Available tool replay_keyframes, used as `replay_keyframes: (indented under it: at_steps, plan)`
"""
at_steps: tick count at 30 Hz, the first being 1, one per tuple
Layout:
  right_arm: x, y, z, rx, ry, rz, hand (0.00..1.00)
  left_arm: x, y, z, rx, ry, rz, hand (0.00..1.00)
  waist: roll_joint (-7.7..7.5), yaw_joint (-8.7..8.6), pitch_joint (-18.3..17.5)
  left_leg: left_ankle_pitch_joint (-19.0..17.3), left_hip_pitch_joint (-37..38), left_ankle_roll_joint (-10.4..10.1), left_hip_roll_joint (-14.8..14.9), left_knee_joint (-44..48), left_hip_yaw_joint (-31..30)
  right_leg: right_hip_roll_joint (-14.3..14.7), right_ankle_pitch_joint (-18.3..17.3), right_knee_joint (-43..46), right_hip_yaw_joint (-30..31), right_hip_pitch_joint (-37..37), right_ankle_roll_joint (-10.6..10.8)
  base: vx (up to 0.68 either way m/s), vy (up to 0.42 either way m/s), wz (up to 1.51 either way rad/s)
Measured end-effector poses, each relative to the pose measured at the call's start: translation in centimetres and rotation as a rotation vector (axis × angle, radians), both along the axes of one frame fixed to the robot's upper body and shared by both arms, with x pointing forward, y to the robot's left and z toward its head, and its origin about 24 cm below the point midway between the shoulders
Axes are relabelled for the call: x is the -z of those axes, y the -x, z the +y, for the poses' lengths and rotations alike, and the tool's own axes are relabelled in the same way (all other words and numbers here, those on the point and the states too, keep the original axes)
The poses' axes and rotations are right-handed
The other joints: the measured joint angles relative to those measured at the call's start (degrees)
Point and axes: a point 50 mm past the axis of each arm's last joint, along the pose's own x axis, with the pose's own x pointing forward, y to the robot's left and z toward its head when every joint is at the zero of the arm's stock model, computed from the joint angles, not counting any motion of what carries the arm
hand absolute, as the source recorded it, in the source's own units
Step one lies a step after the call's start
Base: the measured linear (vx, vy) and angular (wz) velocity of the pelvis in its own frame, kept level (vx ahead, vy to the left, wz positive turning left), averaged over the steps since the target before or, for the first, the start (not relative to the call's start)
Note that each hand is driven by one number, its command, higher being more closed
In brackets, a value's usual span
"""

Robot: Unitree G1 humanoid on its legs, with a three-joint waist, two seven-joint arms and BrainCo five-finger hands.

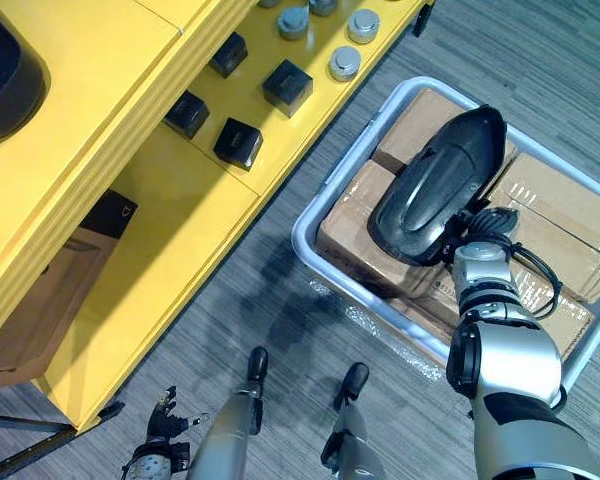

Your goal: Walk over and take plastic housings, then place them on the shelf

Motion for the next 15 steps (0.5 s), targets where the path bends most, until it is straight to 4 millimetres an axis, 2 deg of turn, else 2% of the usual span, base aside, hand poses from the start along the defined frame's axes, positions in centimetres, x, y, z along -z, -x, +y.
replay_keyframes:
  at_steps: [5, 8, 10, 11, 12, 14, 15]
  plan:
    - [0.2, 0.2, -0.4, -0.041, 0.013, 0.06, 1.0, -0.5, -0.3, -0.5, 0.005, 0.039, -0.029, 0.0, 0.04, -0.48, 0.2, 0.0, 1.6, 0.0, -0.2, 0.3, -1.0, 0.1, 0.0, -0.7, -1.0, 2.6, 0.0, 0.02, 0.041, 0.11]
    - [-0.4, 0.0, -0.3, -0.069, 0.151, 0.099, 1.0, -1.7, -0.7, -1.2, 0.02, 0.073, -0.098, 0.0, 0.01, -0.49, 0.3, -0.3, 4.4, -0.1, 0.1, 0.3, -0.8, 0.3, 0.0, -1.0, -0.9, 5.5, 0.0, 0.0, 0.02, -0.01]
    - [-2.0, -0.3, 0.5, -0.104, 0.386, 0.086, 1.0, -3.5, -1.2, -1.9, 0.044, 0.086, -0.19, 0.0, -0.35, -1.1, 0.0, -0.6, 6.4, -0.1, 0.3, 0.0, 0.7, 0.3, 0.0, -1.0, 0.6, 6.5, 0.0, -0.02, 0.031, -0.24]
    - [-2.4, -0.3, 0.8, -0.117, 0.449, 0.077, 1.0, -4.1, -1.3, -2.2, 0.064, 0.078, -0.222, 0.0, -0.53, -1.54, -0.2, -0.6, 6.7, -0.1, 0.4, -0.1, 1.2, 0.2, 0.0, -1.0, 1.0, 6.5, 0.0, -0.03, 0.032, -0.34]
    - [-2.8, -0.2, 1.6, -0.144, 0.547, 0.046, 1.0, -5.8, -1.3, -2.5, 0.095, 0.063, -0.297, 0.0, -1.13, -2.17, -0.6, -0.5, 7.6, -0.1, 0.5, -0.7, 2.1, 0.2, 0.0, -1.0, 2.1, 6.5, 0.0, 0.01, 0.028, -0.36]
    - [-1.7, 0.4, 2.8, -0.19, 0.725, 0.044, 1.0, -8.2, -1.5, -3.0, 0.15, 0.016, -0.404, 0.0, -2.14, -3.31, -2.8, -0.5, 9.9, -0.1, 0.8, -2.4, 4.1, 0.3, 0.0, -1.0, 3.7, 7.1, 0.0, 0.05, 0.025, -0.4]
    - [-1.4, 0.6, 3.2, -0.202, 0.748, 0.036, 1.0, -8.6, -1.6, -3.0, 0.156, 0.013, -0.425, 0.0, -2.25, -3.92, -3.0, -0.5, 11.0, -0.1, 0.9, -2.9, 4.4, 0.3, 0.0, -1.1, 4.0, 7.8, 0.0, 0.09, 0.013, -0.3]
